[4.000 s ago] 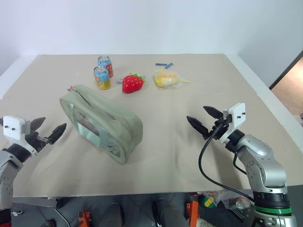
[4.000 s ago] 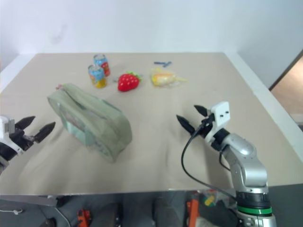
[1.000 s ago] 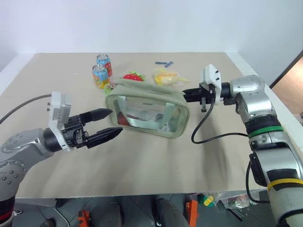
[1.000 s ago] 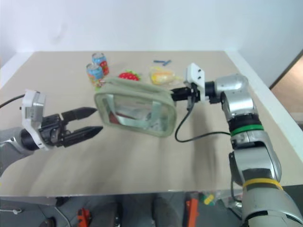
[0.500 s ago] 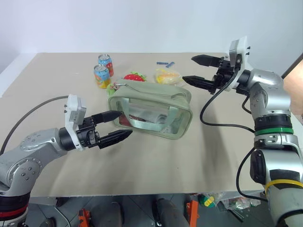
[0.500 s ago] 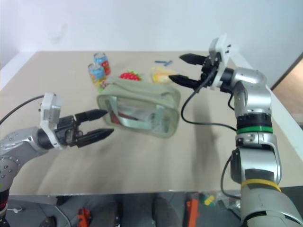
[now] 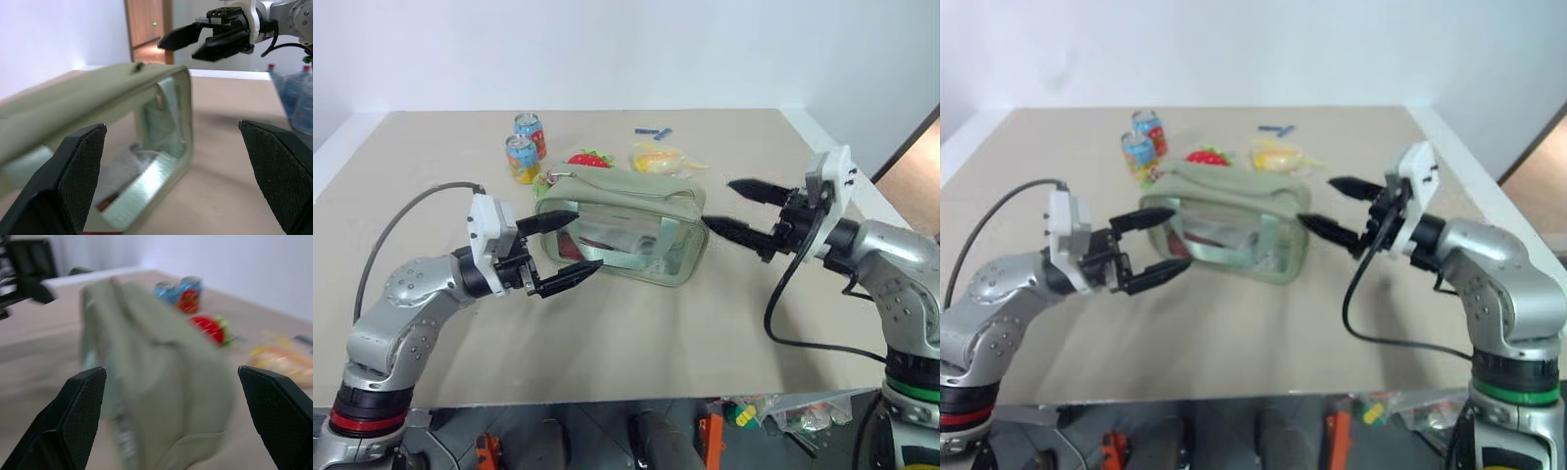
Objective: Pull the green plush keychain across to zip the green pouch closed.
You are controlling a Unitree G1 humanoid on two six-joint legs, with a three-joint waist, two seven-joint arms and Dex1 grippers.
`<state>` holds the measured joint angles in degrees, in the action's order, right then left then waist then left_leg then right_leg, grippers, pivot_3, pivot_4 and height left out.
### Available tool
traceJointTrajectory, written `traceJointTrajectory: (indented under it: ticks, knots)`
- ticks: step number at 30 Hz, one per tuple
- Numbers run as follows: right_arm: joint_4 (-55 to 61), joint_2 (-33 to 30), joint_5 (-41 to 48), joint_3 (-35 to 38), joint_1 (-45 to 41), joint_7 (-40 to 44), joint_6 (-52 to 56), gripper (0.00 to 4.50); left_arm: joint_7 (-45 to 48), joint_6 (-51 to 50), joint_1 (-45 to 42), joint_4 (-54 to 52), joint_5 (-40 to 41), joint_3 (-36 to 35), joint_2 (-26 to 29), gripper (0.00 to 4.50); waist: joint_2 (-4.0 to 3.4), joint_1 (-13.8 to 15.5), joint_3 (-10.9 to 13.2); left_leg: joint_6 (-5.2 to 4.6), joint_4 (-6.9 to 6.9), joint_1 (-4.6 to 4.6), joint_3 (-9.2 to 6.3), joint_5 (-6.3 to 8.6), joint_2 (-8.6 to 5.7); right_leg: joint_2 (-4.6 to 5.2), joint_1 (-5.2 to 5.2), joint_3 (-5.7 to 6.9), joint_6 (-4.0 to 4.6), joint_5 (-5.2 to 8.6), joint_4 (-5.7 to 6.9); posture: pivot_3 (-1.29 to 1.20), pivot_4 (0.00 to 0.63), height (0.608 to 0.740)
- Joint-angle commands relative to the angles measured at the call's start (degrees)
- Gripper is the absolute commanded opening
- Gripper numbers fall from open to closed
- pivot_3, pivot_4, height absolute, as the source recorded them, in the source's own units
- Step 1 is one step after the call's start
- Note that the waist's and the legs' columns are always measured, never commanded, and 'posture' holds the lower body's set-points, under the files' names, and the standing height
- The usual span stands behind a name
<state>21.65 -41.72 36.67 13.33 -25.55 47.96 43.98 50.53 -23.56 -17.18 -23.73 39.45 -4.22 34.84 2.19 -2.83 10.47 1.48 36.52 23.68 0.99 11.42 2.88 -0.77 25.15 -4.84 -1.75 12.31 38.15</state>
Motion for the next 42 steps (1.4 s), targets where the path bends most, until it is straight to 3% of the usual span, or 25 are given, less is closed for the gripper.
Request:
traceJointTrajectory:
  ticks: [1, 7, 8, 12, 20, 26, 33, 42]
  knots:
    - [2.99, 1.45, 1.17, -1.01, -0.89, -2.59, -0.21, 4.46, 0.49, 1.00, -0.53, -1.06, -0.48, -0.08, -0.05, 4.50, 0.00, 0.00, 0.00, -0.04, 0.01, -0.01, 0.02, -0.02, 0.00, 0.00, 0.00, -0.01, 0.10, 0.03, 0.00, 0.00, 0.150, 0.740]
    - [-0.83, 3.07, -1.79, -5.39, -1.14, -2.49, -3.39, 4.46, -0.13, 0.11, -0.44, -1.82, -0.59, 0.36, -0.10, 4.50, 0.01, 0.06, 0.00, -0.09, 0.07, -0.02, 0.02, -0.08, -0.02, 0.01, -0.07, -0.03, 0.12, 0.00, -0.01, 0.00, 0.150, 0.740]
    - [-1.40, 2.99, -2.28, -5.83, -0.95, -2.18, -4.10, 3.94, -0.19, 0.04, -0.27, -1.92, -0.56, 0.27, 0.03, 4.50, 0.01, 0.07, 0.00, -0.09, 0.07, -0.02, 0.02, -0.08, -0.03, 0.01, -0.07, -0.03, 0.12, 0.00, -0.02, 0.00, 0.150, 0.740]
    - [-3.41, 3.48, -3.21, -6.26, -0.62, -1.68, -6.62, 2.51, -0.81, -0.28, 0.40, -2.46, -0.43, -0.24, 0.26, 4.50, 0.01, 0.06, 0.00, -0.09, 0.03, 0.00, 0.02, -0.08, -0.03, 0.01, -0.06, -0.04, 0.12, 0.00, -0.03, 0.00, 0.150, 0.740]
    - [-6.99, 1.74, -6.98, -8.60, -0.97, 4.26, -14.37, 0.06, -1.90, -0.79, 1.33, -3.04, -0.27, -0.03, 0.10, 4.50, 0.01, 0.05, 0.00, -0.09, 0.01, -0.01, -0.02, -0.08, -0.03, -0.01, -0.06, -0.02, 0.09, -0.01, -0.03, 0.00, 0.150, 0.740]
    - [-13.57, -0.63, -7.55, -8.09, -4.13, 13.69, -22.00, 0.06, -2.05, -1.16, 1.41, -3.06, -0.09, 0.10, -0.15, 4.50, 0.01, 0.07, 0.00, -0.09, 0.04, -0.01, 0.01, -0.08, -0.04, 0.00, -0.07, -0.03, 0.14, 0.02, -0.03, 0.00, 0.150, 0.740]
    - [-17.98, -3.12, -5.57, -8.94, -9.99, 23.93, -22.31, 0.06, -2.52, -1.36, 2.01, -3.56, 0.02, 0.13, -0.46, 4.50, 0.01, 0.05, 0.01, -0.09, 0.00, -0.02, -0.02, -0.08, -0.03, -0.01, -0.06, -0.01, 0.09, -0.02, -0.03, 0.00, 0.150, 0.740]
    - [-29.60, -1.64, -12.43, -11.96, -13.98, 28.13, -32.25, 0.06, -3.83, -4.09, 3.01, -6.32, 2.82, -0.64, -0.06, 4.50, 0.01, 0.06, 0.01, -0.10, 0.01, -0.04, -0.01, -0.08, -0.03, -0.01, -0.07, -0.01, 0.07, -0.03, -0.02, 0.00, 0.150, 0.740]
